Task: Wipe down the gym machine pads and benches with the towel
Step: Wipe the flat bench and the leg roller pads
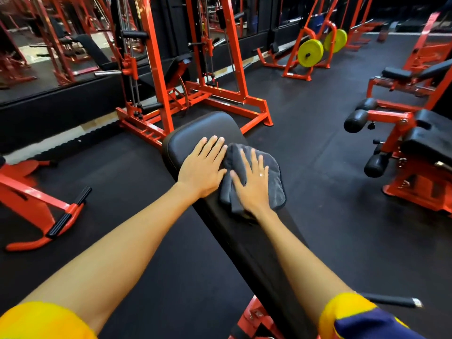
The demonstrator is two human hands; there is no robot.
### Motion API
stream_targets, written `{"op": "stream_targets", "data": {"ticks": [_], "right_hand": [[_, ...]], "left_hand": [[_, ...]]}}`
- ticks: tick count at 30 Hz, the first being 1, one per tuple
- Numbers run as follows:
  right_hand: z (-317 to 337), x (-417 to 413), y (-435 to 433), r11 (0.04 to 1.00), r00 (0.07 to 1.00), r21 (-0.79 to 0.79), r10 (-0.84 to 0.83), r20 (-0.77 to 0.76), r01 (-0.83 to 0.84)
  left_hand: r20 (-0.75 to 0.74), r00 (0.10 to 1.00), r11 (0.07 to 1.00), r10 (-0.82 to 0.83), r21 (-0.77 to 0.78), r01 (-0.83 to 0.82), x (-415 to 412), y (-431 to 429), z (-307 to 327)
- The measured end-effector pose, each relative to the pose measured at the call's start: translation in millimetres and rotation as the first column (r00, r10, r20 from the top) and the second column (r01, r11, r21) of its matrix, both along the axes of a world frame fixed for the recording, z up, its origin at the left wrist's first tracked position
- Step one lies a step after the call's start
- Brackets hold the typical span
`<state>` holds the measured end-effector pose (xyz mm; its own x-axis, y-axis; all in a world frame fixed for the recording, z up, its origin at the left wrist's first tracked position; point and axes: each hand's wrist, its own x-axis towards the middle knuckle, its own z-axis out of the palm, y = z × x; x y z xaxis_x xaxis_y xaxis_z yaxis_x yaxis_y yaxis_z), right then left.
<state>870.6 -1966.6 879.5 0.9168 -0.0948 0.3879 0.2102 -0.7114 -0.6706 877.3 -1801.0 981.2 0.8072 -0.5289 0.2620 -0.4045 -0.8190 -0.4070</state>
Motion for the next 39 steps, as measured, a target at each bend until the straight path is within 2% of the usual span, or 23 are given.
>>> {"op": "stream_targets", "data": {"ticks": [2, 5, 7, 9, 14, 18, 22, 26, 30, 32, 35, 37, 39], "right_hand": [[-24, -15, -19, 0.996, 0.997, -0.054, 0.068, 0.032, -0.066], [-31, -8, -47, 0.996, 0.998, -0.084, -0.034, -0.054, 0.030], [-7, 7, -52, 0.995, 0.979, 0.011, -0.092, -0.184, 0.095], [24, 28, -49, 0.988, 0.962, 0.113, -0.072, -0.264, 0.105], [68, 56, -20, 0.989, 0.990, 0.147, -0.004, -0.142, 0.025], [49, 32, -35, 0.985, 0.978, 0.170, 0.002, -0.208, 0.034], [11, -1, -61, 0.948, 0.916, 0.242, -0.100, -0.390, 0.207], [11, 19, -53, 0.928, 0.921, 0.268, -0.154, -0.357, 0.259], [15, 33, -9, 0.947, 0.958, 0.198, -0.217, -0.188, 0.253], [8, 11, 9, 0.967, 0.973, 0.137, -0.196, -0.124, 0.213], [-20, -28, 10, 0.995, 0.996, 0.064, -0.076, -0.049, 0.079], [-41, -43, -3, 0.995, 0.993, 0.051, -0.080, -0.087, 0.085], [-48, -39, -18, 0.976, 0.959, 0.077, -0.184, -0.216, 0.205]], "left_hand": [[0.042, 0.999, 1.000, 0.006, 0.015, -0.007, 2, 1, -7], [0.077, 0.997, 0.999, 0.018, 0.032, -0.021, 6, 0, -11], [0.085, 0.996, 0.999, 0.024, 0.042, -0.027, 7, -2, -12], [0.093, 0.995, 0.998, 0.030, 0.047, -0.035, 7, -3, -12], [0.111, 0.993, 0.997, 0.042, 0.062, -0.049, 6, -2, -11], [0.130, 0.991, 0.997, 0.040, 0.060, -0.048, 7, -2, -12], [0.124, 0.991, 0.998, 0.041, 0.036, -0.046, 6, -4, -11], [0.117, 0.992, 0.998, 0.050, 0.023, -0.053, 6, -5, -9], [0.112, 0.992, 0.998, 0.052, 0.022, -0.054, 7, -5, -10], [0.099, 0.993, 0.998, 0.058, 0.025, -0.060, 7, -5, -9], [0.092, 0.994, 0.998, 0.055, 0.036, -0.059, 6, -4, -9], [0.075, 0.996, 0.998, 0.048, 0.038, -0.051, 4, -3, -7], [0.053, 0.998, 0.998, 0.043, 0.038, -0.045, 3, -3, -5]]}}
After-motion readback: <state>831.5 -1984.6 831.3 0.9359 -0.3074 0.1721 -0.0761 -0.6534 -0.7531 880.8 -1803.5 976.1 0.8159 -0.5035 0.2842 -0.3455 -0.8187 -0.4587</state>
